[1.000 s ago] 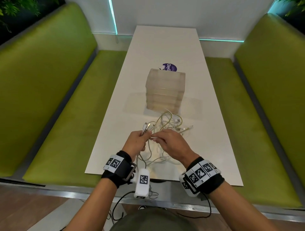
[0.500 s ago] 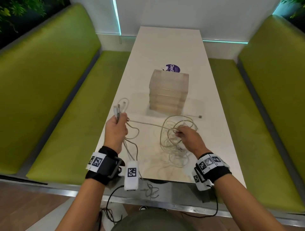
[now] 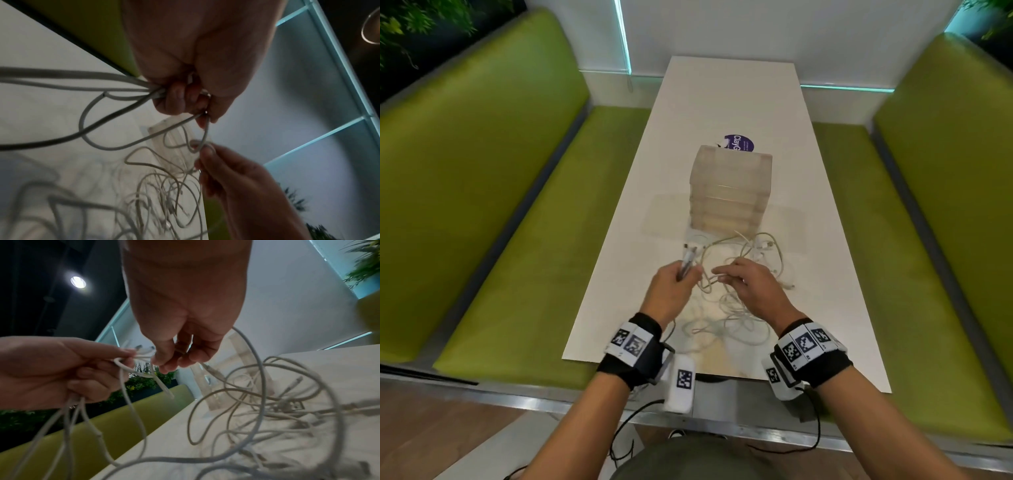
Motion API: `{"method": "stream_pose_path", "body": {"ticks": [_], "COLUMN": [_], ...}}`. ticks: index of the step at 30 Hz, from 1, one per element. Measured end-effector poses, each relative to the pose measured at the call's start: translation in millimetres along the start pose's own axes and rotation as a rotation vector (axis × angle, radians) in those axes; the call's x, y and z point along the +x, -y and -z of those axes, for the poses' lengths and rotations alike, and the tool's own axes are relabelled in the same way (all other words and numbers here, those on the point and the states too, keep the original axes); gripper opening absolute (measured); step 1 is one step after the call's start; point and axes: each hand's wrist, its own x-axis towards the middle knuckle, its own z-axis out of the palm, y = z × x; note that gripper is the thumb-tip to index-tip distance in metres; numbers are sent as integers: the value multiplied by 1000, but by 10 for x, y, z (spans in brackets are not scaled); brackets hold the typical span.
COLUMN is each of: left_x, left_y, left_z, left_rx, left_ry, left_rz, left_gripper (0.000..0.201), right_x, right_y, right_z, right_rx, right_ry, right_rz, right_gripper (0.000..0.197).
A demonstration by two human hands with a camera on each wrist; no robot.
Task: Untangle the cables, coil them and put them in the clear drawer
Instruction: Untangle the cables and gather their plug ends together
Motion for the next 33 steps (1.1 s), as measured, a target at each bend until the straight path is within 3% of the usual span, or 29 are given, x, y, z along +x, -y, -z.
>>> {"method": "stream_pose_path", "body": {"ticks": [4, 7, 12, 18, 21, 23, 25, 29, 33], "left_x": [-13, -22, 7, -39, -54, -54, -70, -124, -154], "left_y": [-102, -142, -122, -97, -99, -89, -71, -78, -84], "left_z": [-156, -162, -100, 29, 224, 356, 413, 363, 344], "left_rx": [63, -27, -341, -381, -426, -385, -326, -239, -154], "left_ry": [82, 100, 0, -114, -166, -121, -31, 98, 233], "left_rz": [-6, 40, 154, 109, 84, 69, 82, 115, 133], "left_gripper": [33, 32, 26, 19, 21, 21, 21, 20, 21], "right_x": [-52, -99, -120, 32, 33, -12, -81, -173, -180], "right_y": [171, 241, 232, -15, -161, -105, 60, 416, 531], "right_z": [11, 39, -22, -82, -20, 25, 50, 98, 135], "right_rx": [79, 177, 145, -96, 5, 132, 244, 333, 393], "right_ry": [-49, 12, 94, -1, -40, -25, 18, 193, 136], "right_rz": [21, -22, -7, -70, -135, -132, -145, -120, -57], "right_gripper": [14, 13, 24, 4, 8, 11, 31, 93, 115]}}
